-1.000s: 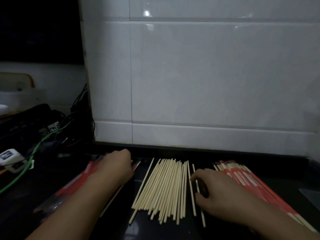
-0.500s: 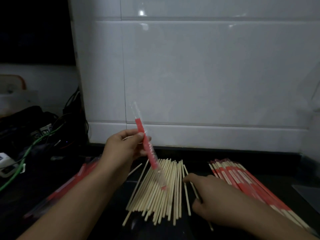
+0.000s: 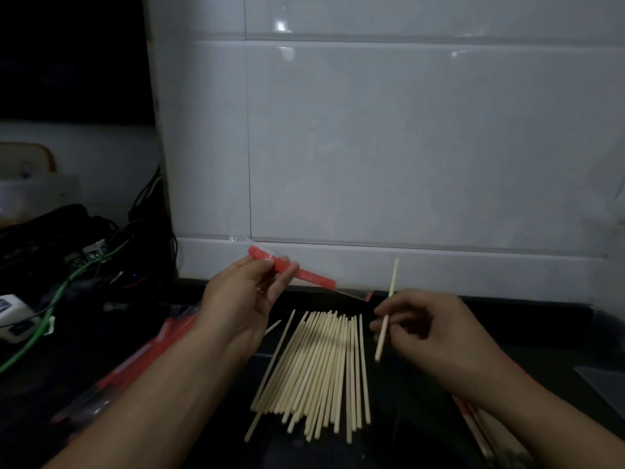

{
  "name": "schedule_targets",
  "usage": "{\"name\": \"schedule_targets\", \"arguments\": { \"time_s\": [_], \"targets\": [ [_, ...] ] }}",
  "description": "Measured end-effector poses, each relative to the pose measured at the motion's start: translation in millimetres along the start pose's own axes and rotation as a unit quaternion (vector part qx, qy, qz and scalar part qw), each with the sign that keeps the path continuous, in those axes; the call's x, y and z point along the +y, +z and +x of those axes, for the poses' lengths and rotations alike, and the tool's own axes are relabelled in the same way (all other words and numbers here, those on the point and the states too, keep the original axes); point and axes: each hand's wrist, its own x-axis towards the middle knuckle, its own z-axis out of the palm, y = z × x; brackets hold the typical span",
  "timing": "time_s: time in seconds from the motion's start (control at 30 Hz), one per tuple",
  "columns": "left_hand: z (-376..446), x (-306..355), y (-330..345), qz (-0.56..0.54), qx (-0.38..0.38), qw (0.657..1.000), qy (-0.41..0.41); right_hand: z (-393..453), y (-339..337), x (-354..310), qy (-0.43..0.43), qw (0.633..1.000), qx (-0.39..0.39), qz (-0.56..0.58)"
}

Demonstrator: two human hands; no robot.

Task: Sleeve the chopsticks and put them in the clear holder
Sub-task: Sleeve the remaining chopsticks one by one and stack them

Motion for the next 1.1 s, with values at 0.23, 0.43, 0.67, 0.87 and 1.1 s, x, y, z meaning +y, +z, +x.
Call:
{"name": "schedule_targets", "arguments": {
  "time_s": [0.23, 0.43, 0.67, 0.87, 1.1],
  "targets": [
    [-6.1, -2.5, 2.6, -0.011, -0.005, 1.000, -0.014, 4.6, 11.2, 5.0, -0.011, 0.971, 0.118, 0.206],
    [-10.4, -9.1, 5.1, 0.007, 0.000, 1.000, -0.008, -0.9, 19.8, -6.7, 0.006, 0.957, 0.049, 0.287],
    [-17.4, -13.5, 10.5, 0.056, -0.010, 0.998, 0.006, 0.2, 13.8, -0.4, -0.008, 0.959, 0.116, 0.258],
    [-15.2, -8.3, -6.1, 0.504, 0.029, 0.708, 0.494, 0.7, 9.9, 0.3, -0.028, 0.962, 0.127, 0.238],
    [-26.0, -42.6, 2.7, 0.670, -0.269, 0.506, 0.472, -8.9, 17.6, 2.1, -0.118, 0.986, 0.102, 0.064]
  ]
}}
